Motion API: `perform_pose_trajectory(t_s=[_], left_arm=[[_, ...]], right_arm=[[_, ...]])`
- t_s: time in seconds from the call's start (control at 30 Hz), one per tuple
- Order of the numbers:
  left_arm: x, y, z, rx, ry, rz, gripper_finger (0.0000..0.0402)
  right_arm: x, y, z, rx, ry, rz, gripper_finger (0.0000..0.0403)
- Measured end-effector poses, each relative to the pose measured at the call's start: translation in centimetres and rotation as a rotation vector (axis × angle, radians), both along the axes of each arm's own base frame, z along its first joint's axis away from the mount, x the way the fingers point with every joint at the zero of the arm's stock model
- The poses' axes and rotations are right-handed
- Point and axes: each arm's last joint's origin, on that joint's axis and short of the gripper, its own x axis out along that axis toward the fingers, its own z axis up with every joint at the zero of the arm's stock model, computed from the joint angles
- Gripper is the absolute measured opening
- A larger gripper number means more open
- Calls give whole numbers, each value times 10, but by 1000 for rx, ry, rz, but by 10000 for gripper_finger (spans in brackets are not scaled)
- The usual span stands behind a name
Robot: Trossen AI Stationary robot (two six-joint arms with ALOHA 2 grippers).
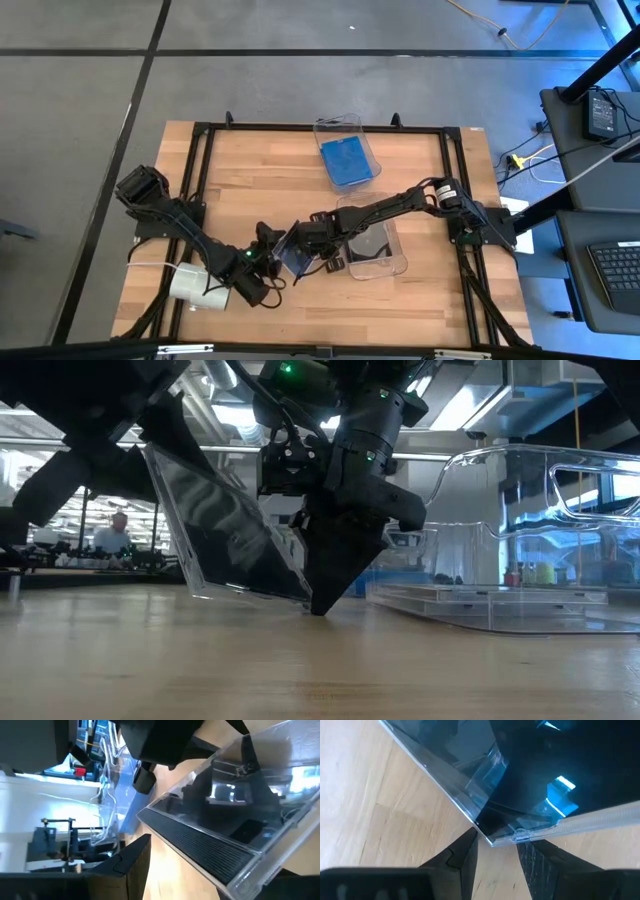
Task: Pick & place jewel cases by type
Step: Put the black CD case into the bottom transparent bin
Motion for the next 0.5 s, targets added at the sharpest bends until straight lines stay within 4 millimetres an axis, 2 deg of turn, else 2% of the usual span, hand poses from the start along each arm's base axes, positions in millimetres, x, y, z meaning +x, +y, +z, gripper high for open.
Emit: perform_pose_trajectory(t_s=[0.5], left_arm=[[5,-4,2,108,54,-92,182]], right_arm=[[0,0,0,-2,1,6,139]])
